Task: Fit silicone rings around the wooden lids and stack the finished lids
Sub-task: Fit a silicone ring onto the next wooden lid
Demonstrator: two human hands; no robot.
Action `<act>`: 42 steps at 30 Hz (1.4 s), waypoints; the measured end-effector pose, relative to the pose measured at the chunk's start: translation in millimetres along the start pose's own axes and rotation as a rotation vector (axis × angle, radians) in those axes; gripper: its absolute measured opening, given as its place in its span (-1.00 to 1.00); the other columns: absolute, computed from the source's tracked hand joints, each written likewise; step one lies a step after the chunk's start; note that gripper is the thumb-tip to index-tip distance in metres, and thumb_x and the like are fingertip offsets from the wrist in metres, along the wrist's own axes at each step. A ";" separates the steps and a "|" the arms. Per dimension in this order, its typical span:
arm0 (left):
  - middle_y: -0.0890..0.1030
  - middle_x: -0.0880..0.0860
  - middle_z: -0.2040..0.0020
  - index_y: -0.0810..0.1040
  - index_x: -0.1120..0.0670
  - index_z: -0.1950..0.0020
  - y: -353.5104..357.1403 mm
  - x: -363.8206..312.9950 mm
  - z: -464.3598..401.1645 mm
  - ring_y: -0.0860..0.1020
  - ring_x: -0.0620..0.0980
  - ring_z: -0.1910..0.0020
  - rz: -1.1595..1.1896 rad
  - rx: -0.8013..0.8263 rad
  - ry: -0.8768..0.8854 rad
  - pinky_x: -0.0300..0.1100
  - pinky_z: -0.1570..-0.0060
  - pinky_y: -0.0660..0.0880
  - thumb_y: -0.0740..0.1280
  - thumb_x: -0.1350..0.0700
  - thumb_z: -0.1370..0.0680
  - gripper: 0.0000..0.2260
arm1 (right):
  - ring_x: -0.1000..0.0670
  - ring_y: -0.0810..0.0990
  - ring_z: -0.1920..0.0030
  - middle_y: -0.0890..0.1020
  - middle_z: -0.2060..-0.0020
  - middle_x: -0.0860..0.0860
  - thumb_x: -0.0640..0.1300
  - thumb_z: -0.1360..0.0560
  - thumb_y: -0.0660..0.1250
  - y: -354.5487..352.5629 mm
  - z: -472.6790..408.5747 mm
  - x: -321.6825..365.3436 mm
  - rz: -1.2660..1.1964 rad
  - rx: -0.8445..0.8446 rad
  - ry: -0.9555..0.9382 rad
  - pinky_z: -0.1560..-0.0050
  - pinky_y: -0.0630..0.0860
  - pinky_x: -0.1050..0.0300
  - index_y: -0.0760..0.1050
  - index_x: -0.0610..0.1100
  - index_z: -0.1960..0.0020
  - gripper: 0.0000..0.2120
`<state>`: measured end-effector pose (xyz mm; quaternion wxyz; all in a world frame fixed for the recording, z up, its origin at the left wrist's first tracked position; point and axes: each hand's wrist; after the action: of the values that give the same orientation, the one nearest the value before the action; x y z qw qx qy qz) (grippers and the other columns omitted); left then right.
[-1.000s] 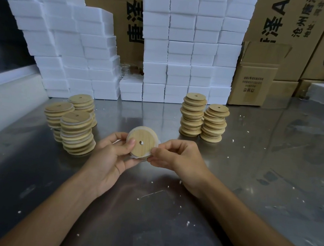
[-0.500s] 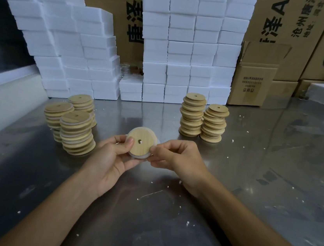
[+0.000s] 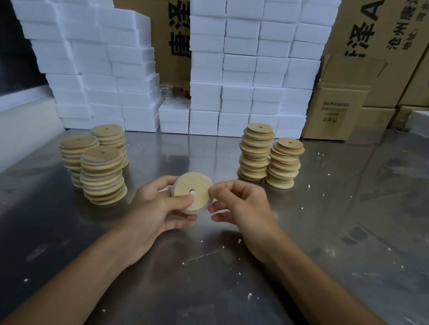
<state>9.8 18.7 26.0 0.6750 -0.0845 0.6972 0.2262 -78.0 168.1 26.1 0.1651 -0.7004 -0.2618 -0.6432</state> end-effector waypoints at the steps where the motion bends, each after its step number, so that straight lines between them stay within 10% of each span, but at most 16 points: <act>1: 0.67 0.25 0.05 0.56 0.19 -0.08 0.5 0.2 0.3 0.66 0.18 0.13 0.007 -0.006 0.012 -0.08 0.27 0.60 0.40 0.33 -0.46 -0.79 | 0.04 0.61 0.31 0.64 0.35 -0.03 -0.26 -0.51 0.42 -0.3 -0.1 -0.1 0.008 0.000 -0.012 0.28 0.59 0.18 0.62 -0.20 0.18 -0.90; 42: 0.61 0.16 0.27 0.63 0.01 0.01 2.9 6.9 2.0 0.53 0.09 0.45 -0.351 0.084 0.250 -0.14 0.47 0.52 0.40 0.30 -0.51 -0.80 | -0.02 0.57 0.45 0.66 0.18 -0.03 -0.22 -0.52 0.45 0.2 1.7 -6.0 0.196 0.046 -0.269 0.42 0.48 0.17 0.57 -0.12 0.05 -0.93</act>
<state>9.9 23.3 19.8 0.6151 -0.2038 0.7590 0.0640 -76.7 167.9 20.0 0.2064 -0.7985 -0.2264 -0.5183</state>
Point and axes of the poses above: each hand's wrist, its own z-axis away from the middle knuckle, its own y-axis out of the palm, x = y × z
